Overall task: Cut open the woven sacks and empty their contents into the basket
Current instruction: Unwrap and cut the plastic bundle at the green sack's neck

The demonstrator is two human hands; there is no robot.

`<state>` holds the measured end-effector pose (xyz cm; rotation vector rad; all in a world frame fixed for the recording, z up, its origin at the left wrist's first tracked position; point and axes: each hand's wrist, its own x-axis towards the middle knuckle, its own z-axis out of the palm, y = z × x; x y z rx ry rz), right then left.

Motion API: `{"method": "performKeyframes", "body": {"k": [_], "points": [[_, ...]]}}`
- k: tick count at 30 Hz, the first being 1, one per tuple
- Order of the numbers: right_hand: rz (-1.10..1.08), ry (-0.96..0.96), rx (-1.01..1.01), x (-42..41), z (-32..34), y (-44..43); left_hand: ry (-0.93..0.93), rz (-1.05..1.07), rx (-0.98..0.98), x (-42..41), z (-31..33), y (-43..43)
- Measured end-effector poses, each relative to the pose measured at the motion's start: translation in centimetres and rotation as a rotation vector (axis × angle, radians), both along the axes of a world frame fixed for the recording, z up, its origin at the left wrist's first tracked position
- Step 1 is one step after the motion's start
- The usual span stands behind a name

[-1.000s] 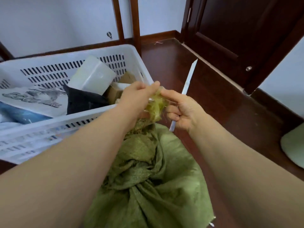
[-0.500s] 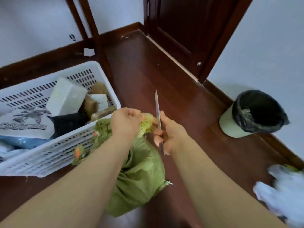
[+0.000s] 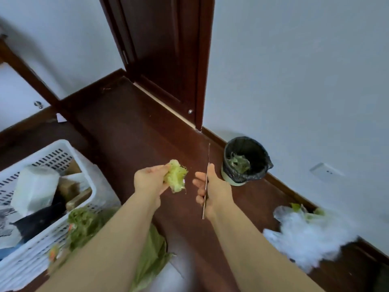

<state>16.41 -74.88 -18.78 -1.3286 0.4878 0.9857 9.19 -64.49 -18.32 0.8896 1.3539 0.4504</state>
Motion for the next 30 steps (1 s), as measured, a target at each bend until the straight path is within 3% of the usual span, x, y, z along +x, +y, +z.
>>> {"method": "performKeyframes", "body": {"k": [4, 7, 10, 12, 15, 18, 21, 30], "points": [[0.062, -0.117, 0.054, 4.8, 0.7, -2.3, -0.072, -0.122, -0.116, 7.4, 1.3, -4.3], [-0.073, -0.129, 0.003, 8.9, 0.3, -4.2, -0.043, -0.283, -0.182, 11.2, 1.0, -5.5], [-0.235, -0.123, -0.091, 14.1, -0.8, -5.1, -0.15, -0.45, -0.443, 15.0, 0.3, -4.9], [-0.266, -0.113, -0.164, 17.1, -2.2, -5.5, -0.234, -0.41, -0.554, 17.6, -0.4, -5.3], [-0.234, -0.061, -0.264, 20.0, -3.7, -5.6, -0.171, -0.364, -0.403, 21.3, -2.3, -5.7], [-0.341, 0.022, -0.304, 25.6, -6.8, -4.7, -0.065, -0.323, -0.396, 28.3, -6.4, -4.3], [-0.371, -0.024, -0.391, 28.8, -8.8, -5.1, -0.016, -0.363, -0.364, 32.5, -9.2, -4.4], [-0.081, -0.042, -0.275, 35.3, -13.2, -6.6, 0.146, -0.422, -0.321, 41.4, -17.7, -5.7]]}}
